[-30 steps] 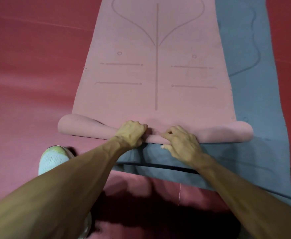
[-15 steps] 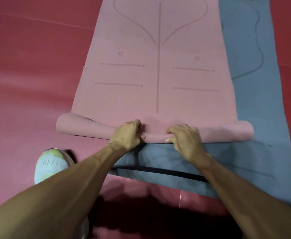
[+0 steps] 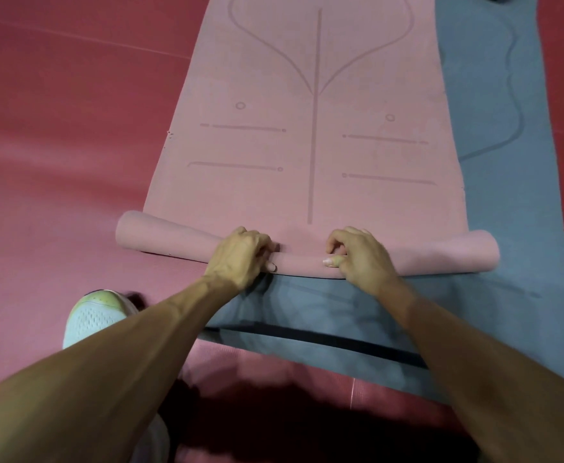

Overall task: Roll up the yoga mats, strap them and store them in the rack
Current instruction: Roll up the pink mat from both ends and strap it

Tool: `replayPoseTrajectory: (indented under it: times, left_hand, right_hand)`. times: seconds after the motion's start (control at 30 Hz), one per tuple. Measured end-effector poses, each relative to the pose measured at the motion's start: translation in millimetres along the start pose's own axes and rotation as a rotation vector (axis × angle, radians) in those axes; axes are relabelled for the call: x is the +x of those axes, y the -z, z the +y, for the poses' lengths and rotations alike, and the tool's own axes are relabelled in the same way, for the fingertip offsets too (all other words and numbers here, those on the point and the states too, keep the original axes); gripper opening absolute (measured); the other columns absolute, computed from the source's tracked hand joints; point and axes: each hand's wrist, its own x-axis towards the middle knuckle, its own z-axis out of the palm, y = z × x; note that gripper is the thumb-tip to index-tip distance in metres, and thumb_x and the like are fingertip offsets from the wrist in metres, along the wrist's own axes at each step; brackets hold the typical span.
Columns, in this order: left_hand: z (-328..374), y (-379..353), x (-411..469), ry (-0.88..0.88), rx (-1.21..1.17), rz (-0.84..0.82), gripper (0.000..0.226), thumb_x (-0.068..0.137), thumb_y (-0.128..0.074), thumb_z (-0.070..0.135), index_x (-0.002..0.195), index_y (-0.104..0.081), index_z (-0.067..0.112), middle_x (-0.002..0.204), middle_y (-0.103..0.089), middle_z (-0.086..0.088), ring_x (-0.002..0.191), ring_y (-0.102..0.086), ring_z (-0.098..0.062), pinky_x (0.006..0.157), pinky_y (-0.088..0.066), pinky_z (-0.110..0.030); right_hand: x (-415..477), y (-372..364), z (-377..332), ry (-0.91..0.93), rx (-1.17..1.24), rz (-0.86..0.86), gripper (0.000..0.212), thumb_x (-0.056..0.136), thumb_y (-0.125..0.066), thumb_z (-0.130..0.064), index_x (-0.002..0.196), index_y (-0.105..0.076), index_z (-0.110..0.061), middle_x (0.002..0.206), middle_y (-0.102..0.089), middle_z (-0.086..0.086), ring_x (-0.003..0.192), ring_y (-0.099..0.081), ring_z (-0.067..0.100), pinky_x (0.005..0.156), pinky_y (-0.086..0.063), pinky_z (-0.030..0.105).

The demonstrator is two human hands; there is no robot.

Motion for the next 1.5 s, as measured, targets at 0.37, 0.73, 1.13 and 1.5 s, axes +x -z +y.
replayPoseTrajectory:
  times: [0.37, 0.73, 1.13, 1.5]
  left_hand:
    - [4.4, 6.2, 37.5, 0.276, -0.248, -0.164, 0.018, 0.076, -0.076, 0.008, 0.07, -0.064, 0.02, 0.078, -0.067, 0.001, 0.076, -0.063, -0.018, 0.073, -0.053, -0.029]
    - [3.9, -13.0, 12.1, -0.02, 0.032, 0.23, 0.018, 0.091, -0.06, 0.027, 0.091, -0.076, 0.02, 0.095, -0.063, 0.001, 0.092, -0.049, -0.025, 0.077, -0.023, -0.027]
    - [-13.7, 5.1, 26.4, -0.07, -0.088, 0.003, 0.041, 0.064, -0.084, 0.033, 0.102, -0.07, 0.023, 0.102, -0.066, 0.003, 0.094, -0.049, -0.024, 0.086, -0.036, -0.029]
    - [-4.4, 22.9, 59.7, 0.095, -0.197, -0.188, 0.01, 0.07, -0.075, 0.016, 0.074, -0.069, 0.023, 0.089, -0.055, 0.008, 0.09, -0.055, -0.017, 0.081, -0.044, -0.026]
  right_hand:
    - [-42.1, -21.7, 26.5, 0.408, -0.286, 0.334, 0.065, 0.057, -0.084, -0.044, 0.116, -0.068, -0.02, 0.107, -0.065, 0.001, 0.093, -0.05, 0.02, 0.08, -0.036, 0.036]
    - [-5.6, -25.3, 20.7, 0.303, -0.033, 0.261, 0.04, 0.059, -0.084, 0.001, 0.096, -0.077, -0.014, 0.078, -0.065, -0.001, 0.072, -0.05, 0.022, 0.064, -0.048, 0.03]
    - [24.6, 15.5, 14.5, 0.04, 0.113, -0.116, 0.032, 0.081, -0.075, -0.018, 0.113, -0.072, -0.019, 0.11, -0.07, 0.006, 0.108, -0.056, 0.021, 0.096, -0.041, 0.027]
    - [2.1, 3.0, 10.5, 0.283, -0.098, 0.329, 0.014, 0.074, -0.072, -0.019, 0.088, -0.076, -0.022, 0.091, -0.064, -0.005, 0.087, -0.054, 0.021, 0.075, -0.04, 0.035]
